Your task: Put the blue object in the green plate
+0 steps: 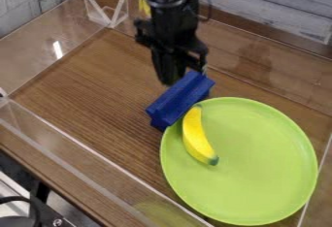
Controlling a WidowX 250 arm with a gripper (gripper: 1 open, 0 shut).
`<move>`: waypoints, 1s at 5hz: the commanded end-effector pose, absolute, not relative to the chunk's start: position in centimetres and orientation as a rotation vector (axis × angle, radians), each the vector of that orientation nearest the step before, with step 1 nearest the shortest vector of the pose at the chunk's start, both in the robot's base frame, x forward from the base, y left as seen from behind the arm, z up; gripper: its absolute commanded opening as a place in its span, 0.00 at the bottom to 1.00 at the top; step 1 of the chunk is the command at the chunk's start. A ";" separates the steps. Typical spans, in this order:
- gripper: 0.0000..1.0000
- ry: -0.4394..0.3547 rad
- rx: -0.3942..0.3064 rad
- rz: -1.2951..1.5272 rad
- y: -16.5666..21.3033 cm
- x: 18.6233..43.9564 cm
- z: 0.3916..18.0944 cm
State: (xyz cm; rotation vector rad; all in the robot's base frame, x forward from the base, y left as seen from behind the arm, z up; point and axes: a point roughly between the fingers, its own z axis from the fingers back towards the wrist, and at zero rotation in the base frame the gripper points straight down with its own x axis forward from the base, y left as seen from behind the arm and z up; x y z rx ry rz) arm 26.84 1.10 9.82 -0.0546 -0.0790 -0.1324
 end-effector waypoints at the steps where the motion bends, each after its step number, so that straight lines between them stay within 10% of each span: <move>1: 0.00 -0.170 -0.039 -0.145 1.0 28.0 12.1; 2: 1.00 -0.173 -0.039 -0.147 0.8 28.2 11.9; 5: 1.00 -0.182 -0.044 -0.151 0.2 28.4 11.2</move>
